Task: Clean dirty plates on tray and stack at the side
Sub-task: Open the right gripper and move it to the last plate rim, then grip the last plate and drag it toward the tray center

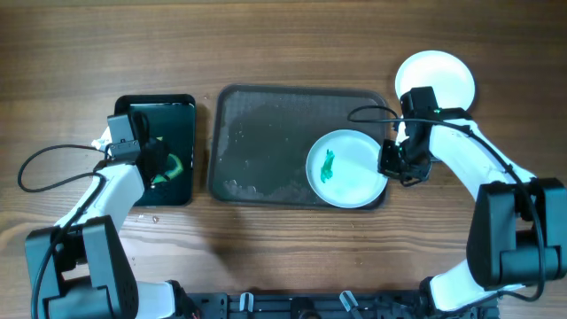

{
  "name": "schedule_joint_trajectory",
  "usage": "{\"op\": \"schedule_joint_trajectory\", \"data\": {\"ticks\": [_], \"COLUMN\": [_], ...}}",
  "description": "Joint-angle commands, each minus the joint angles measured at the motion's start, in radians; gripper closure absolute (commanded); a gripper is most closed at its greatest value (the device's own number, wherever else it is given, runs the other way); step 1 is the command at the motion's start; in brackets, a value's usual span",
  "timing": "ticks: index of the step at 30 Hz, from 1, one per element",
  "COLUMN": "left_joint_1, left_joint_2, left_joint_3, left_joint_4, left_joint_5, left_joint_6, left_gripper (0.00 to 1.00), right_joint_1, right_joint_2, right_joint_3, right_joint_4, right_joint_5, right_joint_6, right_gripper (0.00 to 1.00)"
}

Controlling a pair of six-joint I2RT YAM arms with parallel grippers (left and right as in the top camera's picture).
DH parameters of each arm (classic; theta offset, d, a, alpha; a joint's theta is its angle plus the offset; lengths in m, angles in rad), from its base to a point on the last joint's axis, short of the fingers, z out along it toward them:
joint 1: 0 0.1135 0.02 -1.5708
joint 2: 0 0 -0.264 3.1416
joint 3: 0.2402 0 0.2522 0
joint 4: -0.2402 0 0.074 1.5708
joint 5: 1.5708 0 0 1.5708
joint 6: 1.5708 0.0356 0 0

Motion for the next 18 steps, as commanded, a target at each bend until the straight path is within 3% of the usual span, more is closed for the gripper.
{"op": "schedule_joint_trajectory", "data": {"ticks": [1,4,7,12,18], "left_joint_1": [0.001,0.001,0.001,0.001,0.000], "left_joint_2": [0.011,0.011,0.011,0.011,0.011], "left_joint_3": [-0.003,-0.003,-0.003,-0.003,-0.003], "left_joint_4": [-0.008,-0.007,-0.006,0.020,0.053], "left_joint_5": [0.019,0.019,0.019,0.096,0.140], "left_joint_6": [0.012,0.012,0.013,0.013,0.013], "left_gripper": [0.96,0.96,0.96,0.96,0.96], "right_joint_1": [0.002,0.002,0.003,0.014,0.116], "right_joint_2": [0.003,0.003,0.003,0.004,0.082], "right_joint_3": [0.053,0.120,0.172,0.177,0.177], "right_joint_4": [-0.050,-0.127,-0.149,0.069,0.273], "right_joint_5": [0.057,0.089,-0.007,-0.293,-0.302], "right_joint_6": [0.001,-0.005,-0.069,-0.099,0.029], "right_gripper": [0.96,0.96,0.96,0.96,0.96]}}
